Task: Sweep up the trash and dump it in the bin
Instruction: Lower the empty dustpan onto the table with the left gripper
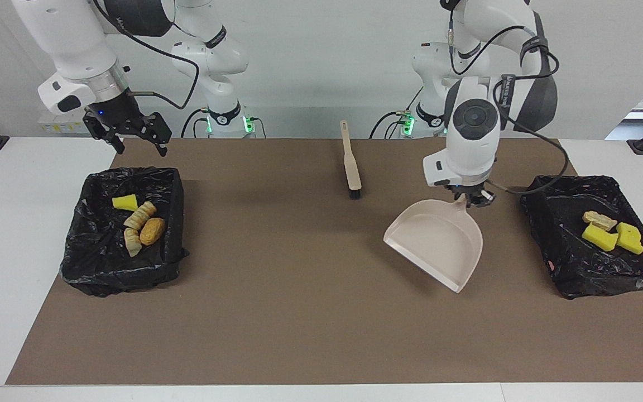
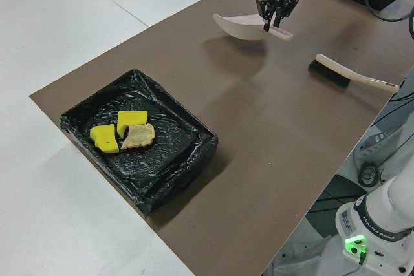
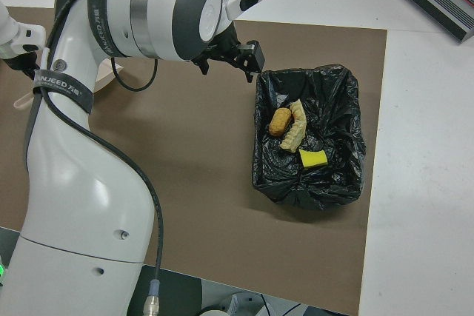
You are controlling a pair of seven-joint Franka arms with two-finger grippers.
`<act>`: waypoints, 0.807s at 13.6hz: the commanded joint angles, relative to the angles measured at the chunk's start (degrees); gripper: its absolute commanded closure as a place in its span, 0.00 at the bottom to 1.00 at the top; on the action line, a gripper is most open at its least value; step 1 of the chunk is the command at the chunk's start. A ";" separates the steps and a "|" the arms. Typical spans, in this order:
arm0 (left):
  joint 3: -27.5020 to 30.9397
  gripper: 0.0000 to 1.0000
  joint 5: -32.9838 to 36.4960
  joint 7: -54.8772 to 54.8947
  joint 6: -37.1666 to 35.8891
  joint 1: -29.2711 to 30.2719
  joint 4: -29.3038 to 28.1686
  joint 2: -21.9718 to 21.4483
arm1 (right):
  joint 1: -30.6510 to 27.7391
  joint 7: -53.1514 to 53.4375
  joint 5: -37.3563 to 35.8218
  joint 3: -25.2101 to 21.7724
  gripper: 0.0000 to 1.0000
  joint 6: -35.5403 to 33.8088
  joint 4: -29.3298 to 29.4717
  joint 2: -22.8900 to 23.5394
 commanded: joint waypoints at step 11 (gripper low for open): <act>1.14 1.00 -3.73 -20.12 11.04 -4.89 3.24 7.89 | -0.41 0.73 1.02 0.25 0.00 0.77 -1.40 -1.09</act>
